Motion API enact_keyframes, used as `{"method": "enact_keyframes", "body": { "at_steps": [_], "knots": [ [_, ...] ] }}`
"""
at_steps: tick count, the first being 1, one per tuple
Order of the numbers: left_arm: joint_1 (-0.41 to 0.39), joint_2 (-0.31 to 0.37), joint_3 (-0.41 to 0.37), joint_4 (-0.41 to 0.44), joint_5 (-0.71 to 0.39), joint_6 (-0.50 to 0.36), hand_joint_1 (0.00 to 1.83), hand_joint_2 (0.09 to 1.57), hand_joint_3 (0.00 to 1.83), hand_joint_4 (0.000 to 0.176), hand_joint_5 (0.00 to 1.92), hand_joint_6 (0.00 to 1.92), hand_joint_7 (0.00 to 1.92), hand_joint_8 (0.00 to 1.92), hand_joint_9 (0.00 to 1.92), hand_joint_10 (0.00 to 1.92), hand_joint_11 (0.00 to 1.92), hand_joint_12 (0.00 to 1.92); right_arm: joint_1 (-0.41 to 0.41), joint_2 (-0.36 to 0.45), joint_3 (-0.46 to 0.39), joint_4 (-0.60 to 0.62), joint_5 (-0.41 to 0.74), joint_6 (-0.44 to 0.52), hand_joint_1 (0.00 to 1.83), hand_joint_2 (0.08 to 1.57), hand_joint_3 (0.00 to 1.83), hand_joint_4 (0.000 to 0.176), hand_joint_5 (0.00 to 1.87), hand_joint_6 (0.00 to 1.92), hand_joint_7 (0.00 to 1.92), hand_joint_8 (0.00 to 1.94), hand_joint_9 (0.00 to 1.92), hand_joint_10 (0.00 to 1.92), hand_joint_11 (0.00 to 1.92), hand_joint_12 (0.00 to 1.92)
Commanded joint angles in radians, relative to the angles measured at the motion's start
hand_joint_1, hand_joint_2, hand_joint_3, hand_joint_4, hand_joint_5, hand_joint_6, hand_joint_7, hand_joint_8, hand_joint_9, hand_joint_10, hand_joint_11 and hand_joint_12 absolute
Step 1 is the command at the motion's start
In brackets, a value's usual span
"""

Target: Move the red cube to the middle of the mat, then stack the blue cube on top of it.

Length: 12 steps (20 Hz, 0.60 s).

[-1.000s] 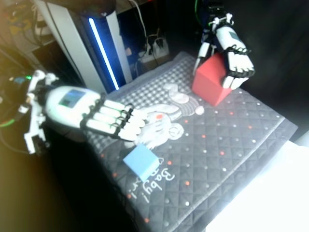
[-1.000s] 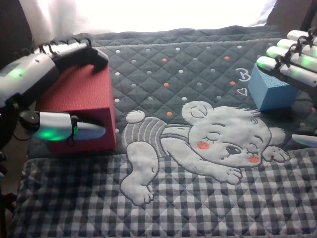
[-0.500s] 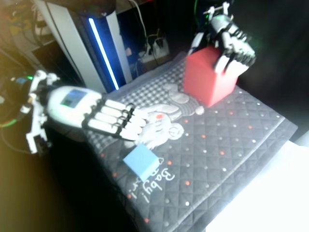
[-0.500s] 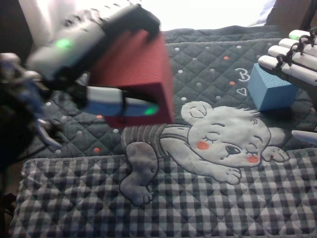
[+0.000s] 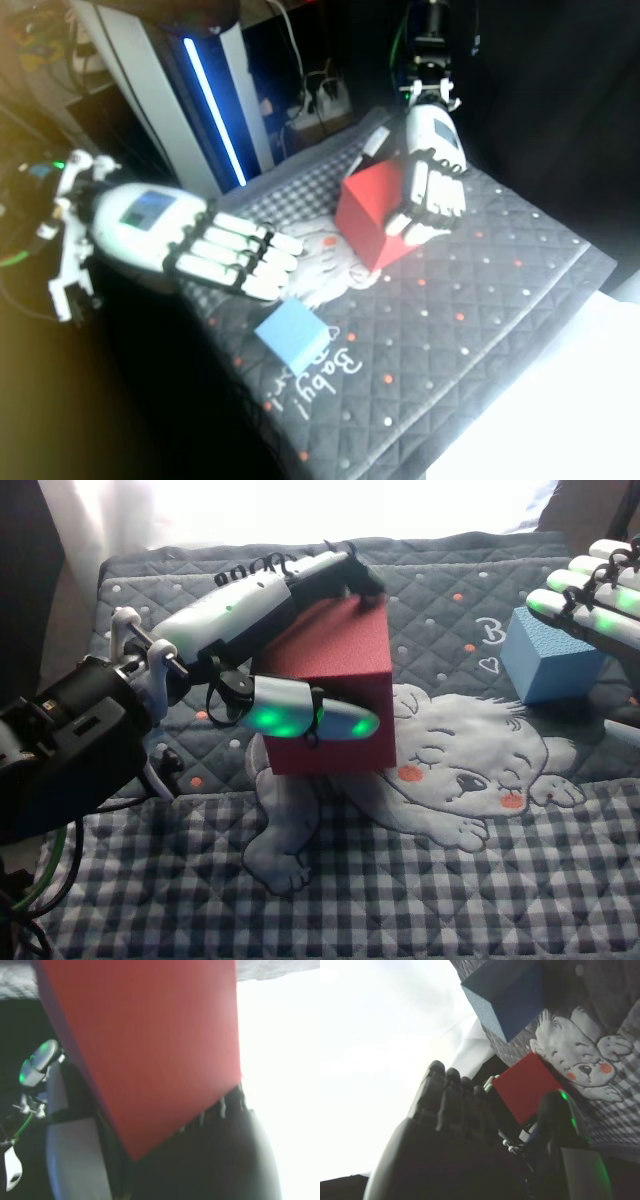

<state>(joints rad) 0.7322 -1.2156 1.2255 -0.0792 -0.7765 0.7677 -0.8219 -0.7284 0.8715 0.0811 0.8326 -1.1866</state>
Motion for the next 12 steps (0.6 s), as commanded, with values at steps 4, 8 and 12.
{"method": "enact_keyframes", "body": {
  "at_steps": [4, 8, 12],
  "knots": [
    [0.033, 0.028, -0.030, 0.001, -0.156, -0.013, 0.73, 0.91, 0.00, 0.164, 0.00, 0.00, 0.00, 0.00, 0.00, 0.00, 0.00, 0.00, 0.004, 0.010, 0.002, 0.007, 0.125, 0.001, 0.72, 1.30, 0.00, 0.000, 0.00, 0.00, 0.00, 0.00, 0.00, 0.00, 0.00, 0.00],
    [0.126, 0.134, -0.098, -0.065, -0.358, 0.002, 0.59, 0.97, 0.02, 0.123, 0.02, 0.01, 0.00, 0.00, 0.00, 0.00, 0.00, 0.00, 0.005, -0.018, 0.052, 0.010, 0.084, 0.089, 0.85, 1.18, 0.00, 0.000, 0.04, 0.02, 0.05, 0.02, 0.03, 0.02, 0.04, 0.02],
    [0.211, 0.207, -0.160, -0.135, -0.500, 0.049, 0.42, 1.05, 0.03, 0.115, 0.04, 0.01, 0.00, 0.00, 0.00, 0.00, 0.00, 0.00, 0.023, -0.092, 0.154, 0.037, 0.020, 0.202, 0.94, 1.07, 0.00, 0.000, 0.04, 0.01, 0.15, 0.01, 0.10, 0.32, 0.00, 0.98]
  ]
}}
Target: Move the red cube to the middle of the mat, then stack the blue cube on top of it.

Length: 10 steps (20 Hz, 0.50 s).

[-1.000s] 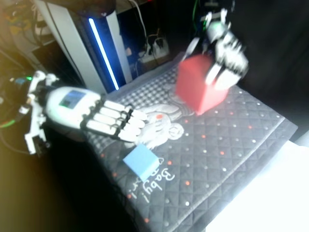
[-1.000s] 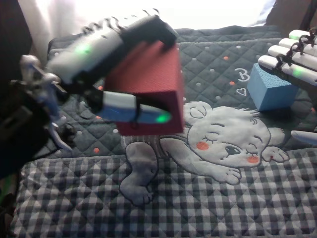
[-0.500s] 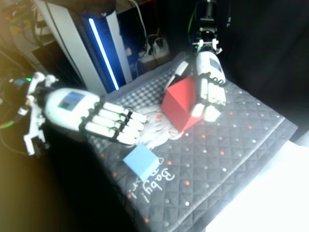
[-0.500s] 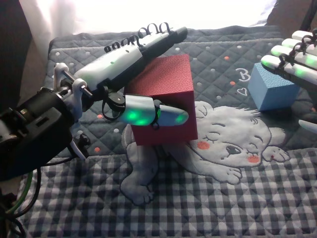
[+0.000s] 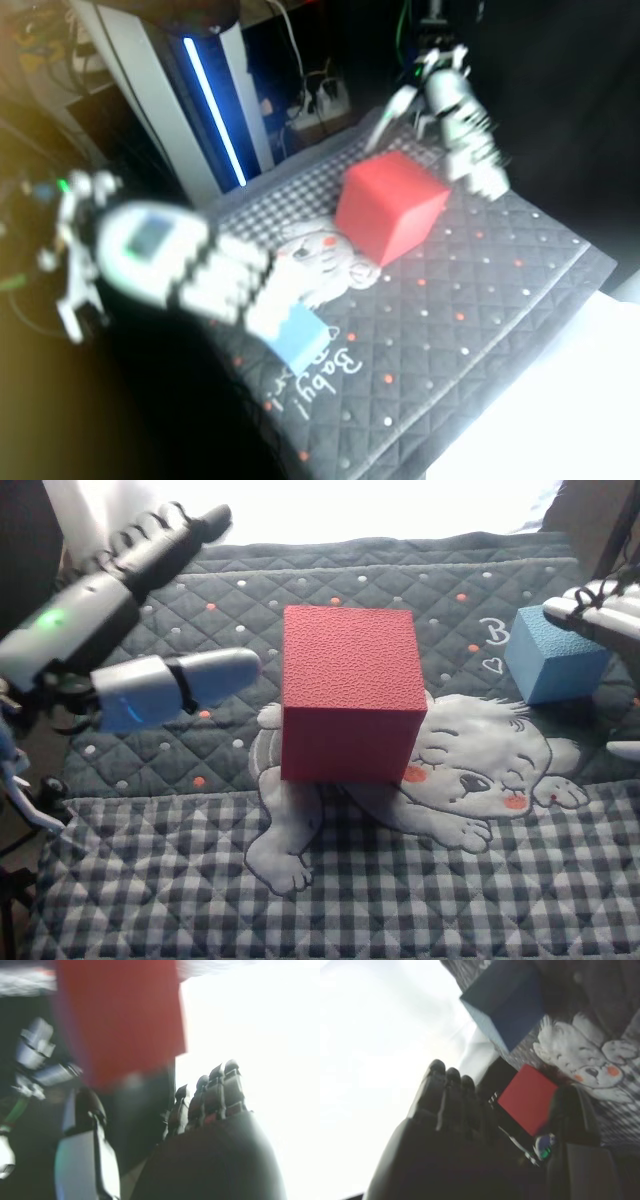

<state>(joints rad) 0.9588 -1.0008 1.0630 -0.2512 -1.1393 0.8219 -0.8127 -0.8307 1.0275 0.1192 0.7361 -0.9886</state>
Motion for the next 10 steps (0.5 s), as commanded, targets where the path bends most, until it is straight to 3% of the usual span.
{"method": "enact_keyframes", "body": {
  "at_steps": [1, 4, 5, 7, 9, 10],
  "knots": [
    [0.003, 0.005, -0.012, 0.029, -0.175, -0.001, 0.40, 1.05, 0.03, 0.141, 0.04, 0.01, 0.00, 0.00, 0.00, 0.00, 0.00, 0.00, 0.021, -0.003, 0.012, 0.012, 0.104, 0.004, 0.97, 1.06, 0.00, 0.000, 0.04, 0.00, 0.18, 0.01, 0.05, 0.44, 0.00, 1.00],
    [0.020, 0.015, -0.026, 0.026, -0.213, 0.004, 0.38, 1.06, 0.02, 0.104, 0.05, 0.01, 0.00, 0.00, 0.00, 0.00, 0.00, 0.00, 0.044, -0.040, 0.050, 0.036, 0.061, 0.004, 1.00, 1.10, 0.01, 0.000, 0.00, 0.00, 0.10, 0.01, 0.00, 0.38, 0.00, 0.91],
    [0.021, 0.015, -0.027, 0.026, -0.215, 0.004, 0.38, 1.06, 0.02, 0.104, 0.05, 0.01, 0.00, 0.00, 0.00, 0.00, 0.00, 0.00, 0.045, -0.043, 0.053, 0.037, 0.056, 0.004, 1.00, 1.10, 0.01, 0.000, 0.00, 0.00, 0.10, 0.01, 0.00, 0.38, 0.00, 0.91],
    [0.037, 0.019, -0.035, 0.021, -0.238, 0.004, 0.39, 1.08, 0.02, 0.111, 0.04, 0.01, 0.00, 0.00, 0.00, 0.00, 0.00, 0.00, 0.069, -0.069, 0.081, 0.046, 0.027, 0.004, 0.98, 1.11, 0.00, 0.000, 0.00, 0.00, 0.04, 0.00, 0.00, 0.26, 0.00, 0.58],
    [0.050, 0.021, -0.041, 0.015, -0.250, 0.004, 0.45, 1.09, 0.02, 0.093, 0.06, 0.01, 0.00, 0.00, 0.00, 0.00, 0.00, 0.00, 0.087, -0.079, 0.093, 0.050, 0.021, 0.004, 0.93, 1.11, 0.00, 0.000, 0.00, 0.00, 0.00, 0.00, 0.00, 0.03, 0.00, 0.18],
    [0.054, 0.021, -0.042, 0.011, -0.254, 0.004, 0.44, 1.09, 0.02, 0.102, 0.08, 0.02, 0.00, 0.00, 0.00, 0.00, 0.00, 0.00, 0.094, -0.080, 0.096, 0.052, 0.021, 0.004, 0.98, 1.10, 0.00, 0.000, 0.00, 0.00, 0.00, 0.00, 0.00, 0.01, 0.00, 0.12]
  ]
}}
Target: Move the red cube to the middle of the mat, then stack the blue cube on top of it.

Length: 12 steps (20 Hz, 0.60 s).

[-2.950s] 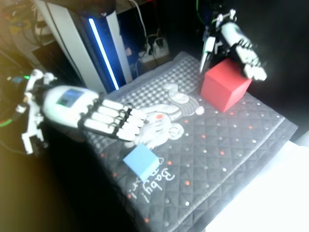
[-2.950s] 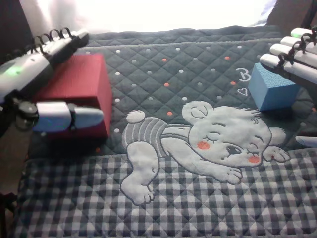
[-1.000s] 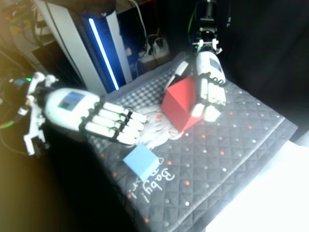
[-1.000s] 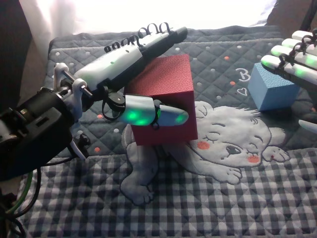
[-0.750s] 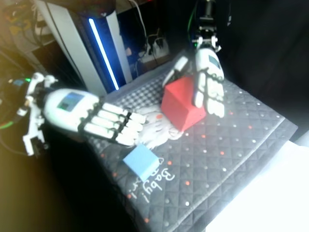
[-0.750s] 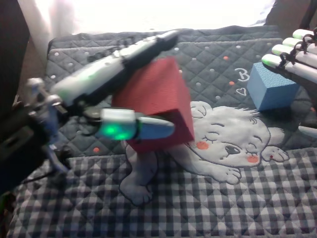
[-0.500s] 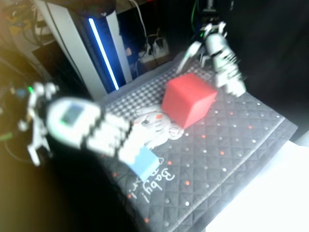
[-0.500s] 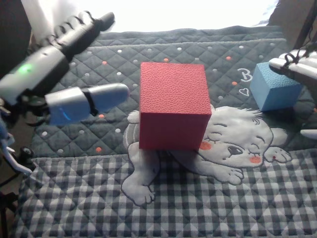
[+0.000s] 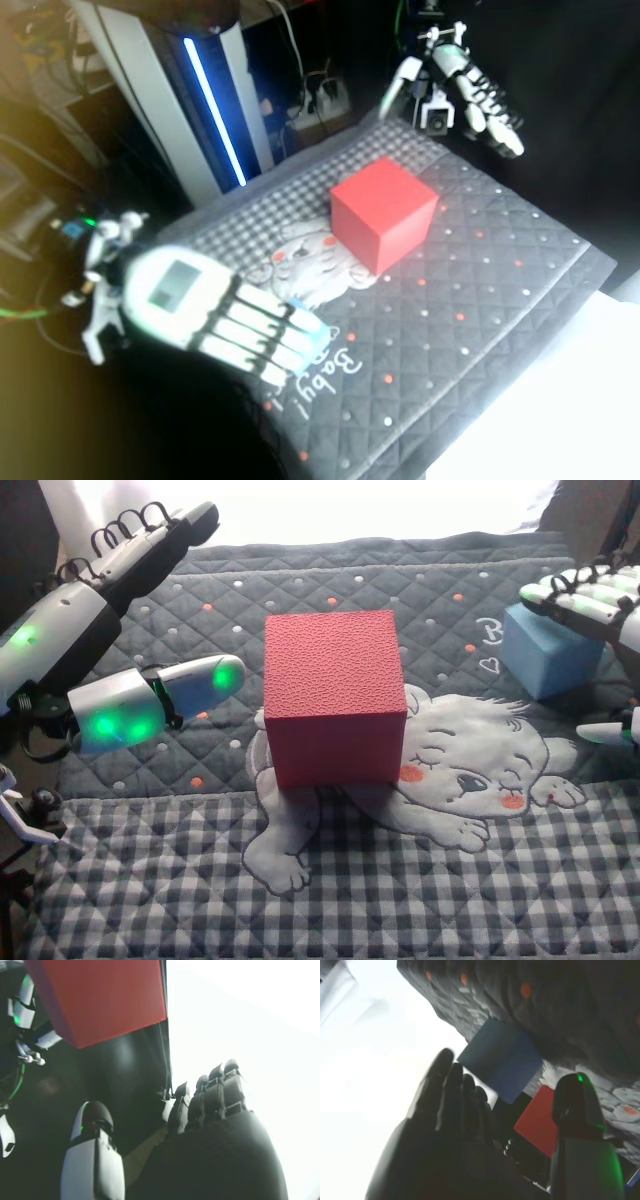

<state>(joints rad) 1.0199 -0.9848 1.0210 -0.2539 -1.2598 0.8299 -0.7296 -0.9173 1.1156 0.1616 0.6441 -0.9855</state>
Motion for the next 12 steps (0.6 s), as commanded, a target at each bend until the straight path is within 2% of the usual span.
{"method": "enact_keyframes", "body": {
  "at_steps": [1, 2, 3, 4, 8, 10, 12],
  "knots": [
    [-0.006, 0.005, 0.000, 0.011, -0.135, -0.004, 0.42, 1.10, 0.02, 0.101, 0.07, 0.01, 0.00, 0.00, 0.00, 0.00, 0.00, 0.00, 0.017, 0.007, 0.010, 0.011, 0.113, 0.001, 0.96, 1.10, 0.00, 0.000, 0.00, 0.00, 0.00, 0.00, 0.00, 0.00, 0.00, 0.07],
    [-0.005, 0.005, 0.000, 0.010, -0.137, -0.004, 0.44, 1.10, 0.01, 0.111, 0.08, 0.01, 0.00, 0.00, 0.00, 0.00, 0.00, 0.00, 0.022, 0.006, 0.014, 0.011, 0.113, 0.001, 0.94, 1.10, 0.00, 0.000, 0.00, 0.00, 0.00, 0.00, 0.01, 0.01, 0.00, 0.48],
    [-0.005, 0.005, 0.000, 0.009, -0.138, -0.004, 0.44, 1.11, 0.01, 0.111, 0.08, 0.01, 0.00, 0.00, 0.00, 0.00, 0.00, 0.00, 0.026, 0.005, 0.015, 0.014, 0.113, 0.001, 0.92, 1.11, 0.00, 0.000, 0.00, 0.00, 0.00, 0.00, 0.03, 0.01, 0.00, 0.65],
    [-0.003, 0.005, 0.000, 0.007, -0.139, -0.004, 0.44, 1.10, 0.01, 0.106, 0.08, 0.01, 0.00, 0.00, 0.00, 0.00, 0.00, 0.00, 0.033, 0.004, 0.017, 0.014, 0.113, 0.001, 0.90, 1.11, 0.00, 0.000, 0.00, 0.00, 0.00, 0.00, 0.05, 0.02, 0.00, 0.73],
    [0.003, 0.005, 0.000, 0.003, -0.146, -0.004, 0.44, 1.11, 0.01, 0.103, 0.10, 0.01, 0.00, 0.00, 0.00, 0.00, 0.00, 0.00, 0.033, 0.004, 0.014, 0.013, 0.113, 0.001, 0.90, 1.10, 0.00, 0.000, 0.00, 0.00, 0.01, 0.00, 0.09, 0.04, 0.00, 0.83],
    [0.005, 0.005, 0.000, -0.002, -0.147, -0.004, 0.43, 1.11, 0.01, 0.106, 0.09, 0.01, 0.00, 0.00, 0.00, 0.00, 0.00, 0.00, 0.034, 0.002, 0.020, 0.013, 0.112, 0.000, 0.90, 1.10, 0.00, 0.000, 0.00, 0.00, 0.00, 0.00, 0.09, 0.04, 0.00, 0.96],
    [0.005, 0.005, -0.001, -0.004, -0.152, -0.004, 0.42, 1.11, 0.00, 0.108, 0.09, 0.00, 0.00, 0.00, 0.00, 0.00, 0.00, 0.00, 0.054, -0.015, 0.039, 0.014, 0.089, 0.000, 0.91, 1.09, 0.00, 0.000, 0.00, 0.00, 0.00, 0.00, 0.07, 0.03, 0.00, 0.98]
  ]
}}
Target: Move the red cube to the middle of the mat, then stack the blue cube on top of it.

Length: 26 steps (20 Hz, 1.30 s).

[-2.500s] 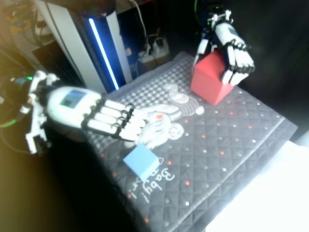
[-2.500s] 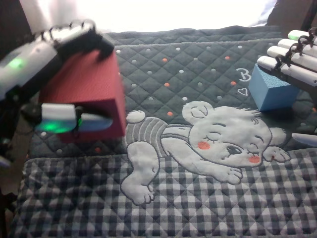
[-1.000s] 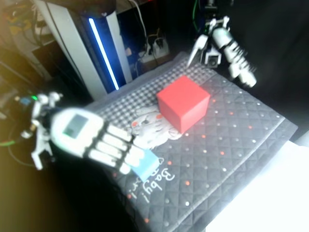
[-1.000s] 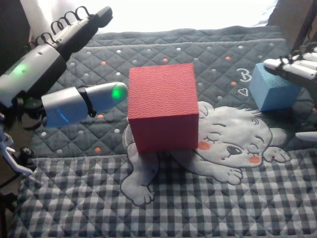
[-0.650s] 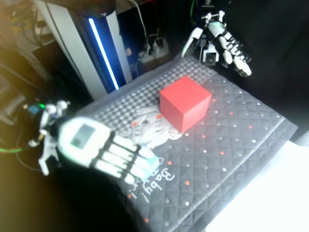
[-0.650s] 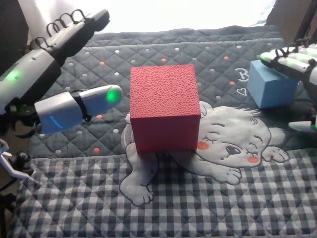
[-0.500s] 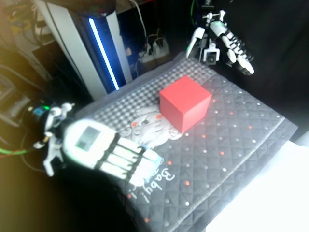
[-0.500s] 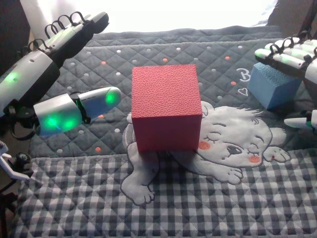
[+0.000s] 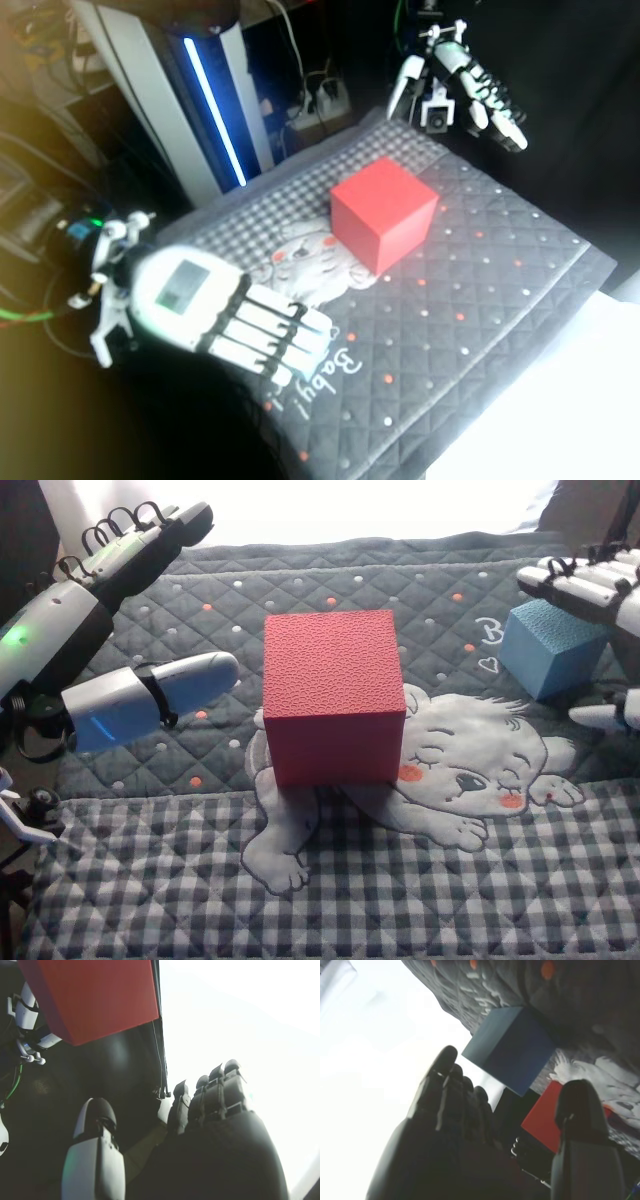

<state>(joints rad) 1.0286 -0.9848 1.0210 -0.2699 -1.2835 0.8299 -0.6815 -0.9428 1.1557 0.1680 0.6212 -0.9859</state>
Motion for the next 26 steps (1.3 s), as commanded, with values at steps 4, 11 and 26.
{"method": "enact_keyframes", "body": {
  "at_steps": [4, 11, 26],
  "knots": [
    [0.002, 0.005, -0.002, 0.008, -0.133, -0.004, 0.42, 1.12, 0.00, 0.109, 0.09, 0.00, 0.00, 0.00, 0.00, 0.00, 0.00, 0.00, 0.057, -0.073, 0.079, 0.008, -0.006, -0.014, 0.95, 1.09, 0.00, 0.000, 0.00, 0.00, 0.00, 0.00, 0.02, 0.01, 0.00, 0.03],
    [0.016, 0.005, -0.004, -0.005, -0.149, -0.004, 0.44, 1.13, 0.00, 0.091, 0.09, 0.00, 0.00, 0.00, 0.00, 0.00, 0.00, 0.00, 0.088, -0.096, 0.077, 0.008, -0.094, -0.137, 1.41, 1.18, 0.13, 0.000, 0.88, 1.82, 1.05, 1.87, 1.17, 1.90, 1.29, 1.91],
    [0.045, 0.005, -0.004, -0.036, -0.186, -0.004, 0.47, 1.16, 0.00, 0.107, 0.10, 0.00, 0.00, 0.00, 0.00, 0.00, 0.00, 0.00, 0.340, 0.041, -0.130, -0.390, 0.127, 0.013, 1.62, 0.80, 0.85, 0.000, 1.13, 1.92, 1.34, 1.94, 1.43, 1.92, 1.53, 1.92]
  ]
}}
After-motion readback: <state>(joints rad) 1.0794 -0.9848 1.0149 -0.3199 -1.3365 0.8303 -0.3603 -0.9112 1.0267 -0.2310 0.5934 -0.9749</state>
